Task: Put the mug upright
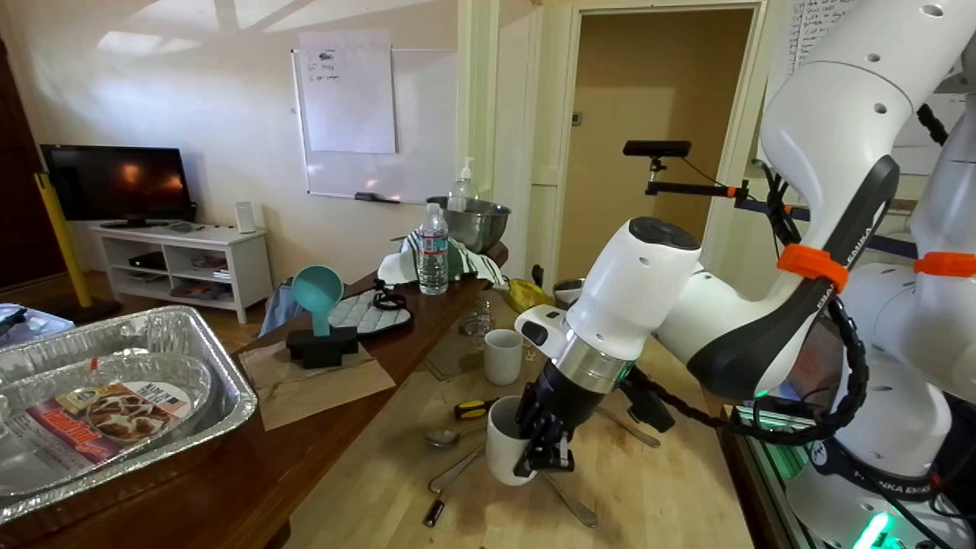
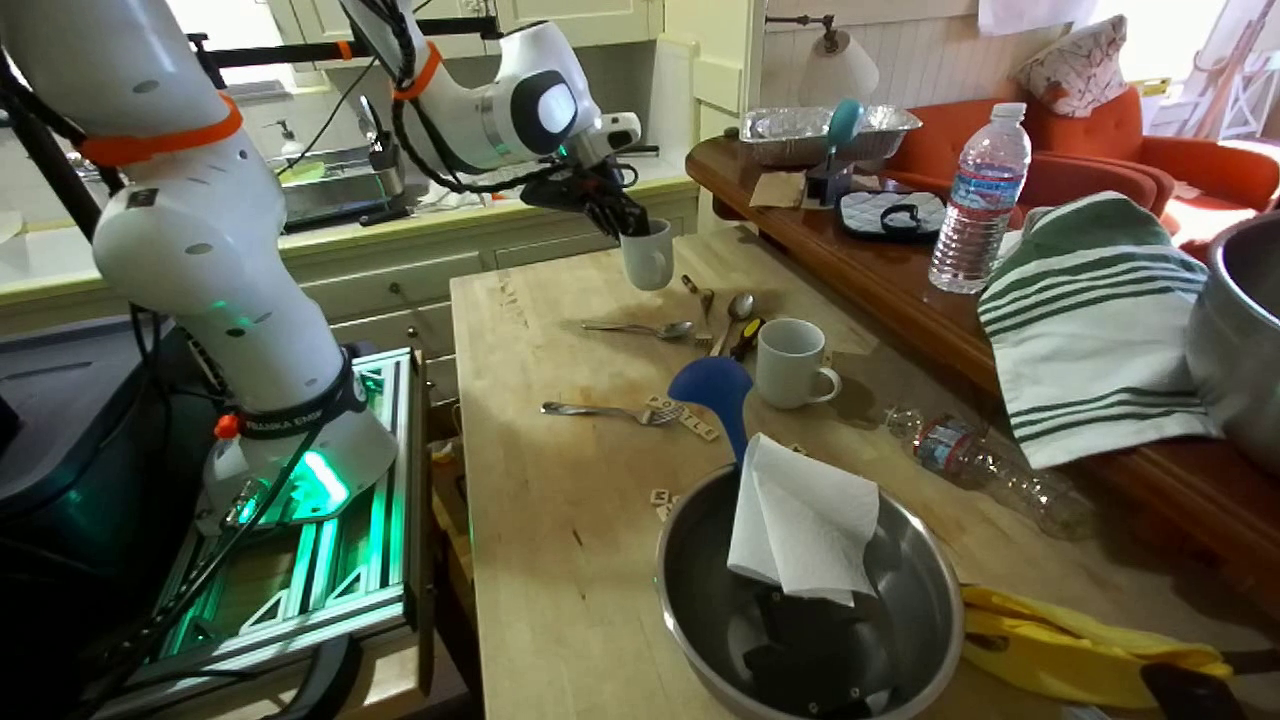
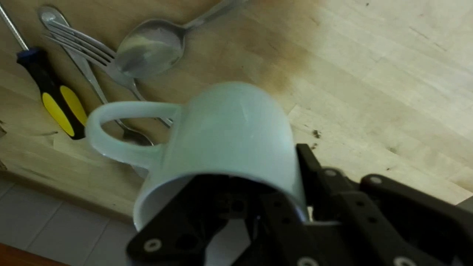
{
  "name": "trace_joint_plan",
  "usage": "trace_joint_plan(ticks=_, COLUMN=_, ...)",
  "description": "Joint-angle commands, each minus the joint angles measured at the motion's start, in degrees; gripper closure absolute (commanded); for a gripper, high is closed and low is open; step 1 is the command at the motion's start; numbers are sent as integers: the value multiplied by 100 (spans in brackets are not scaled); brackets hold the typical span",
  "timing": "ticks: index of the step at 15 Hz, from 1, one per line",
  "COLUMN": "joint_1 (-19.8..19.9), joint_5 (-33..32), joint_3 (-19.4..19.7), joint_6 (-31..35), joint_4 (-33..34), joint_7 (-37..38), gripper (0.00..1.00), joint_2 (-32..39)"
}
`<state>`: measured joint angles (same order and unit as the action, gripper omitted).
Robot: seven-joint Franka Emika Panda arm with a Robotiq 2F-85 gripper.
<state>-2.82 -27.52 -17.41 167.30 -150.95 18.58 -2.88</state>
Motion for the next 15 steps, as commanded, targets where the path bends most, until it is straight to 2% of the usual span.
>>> trace_joint_plan(ticks=1, joint_1=123, joint_5=-769, joint_3=-13, joint_6=137, joint_4=226, joint_7=568, gripper=97, joint_2=288)
trace_joint_plan(ticks=6, joint_1=82, joint_5=-1394, joint_3=85, joint_6=181, joint_4=400, joint_7=1022, gripper=97, joint_2=629)
trace_joint_plan(ticks=15, joint_1=28, joint_5=-1835, joint_3=269, joint_6=268, joint_4=592, joint_7=1327, gripper=97, joint_2=1070)
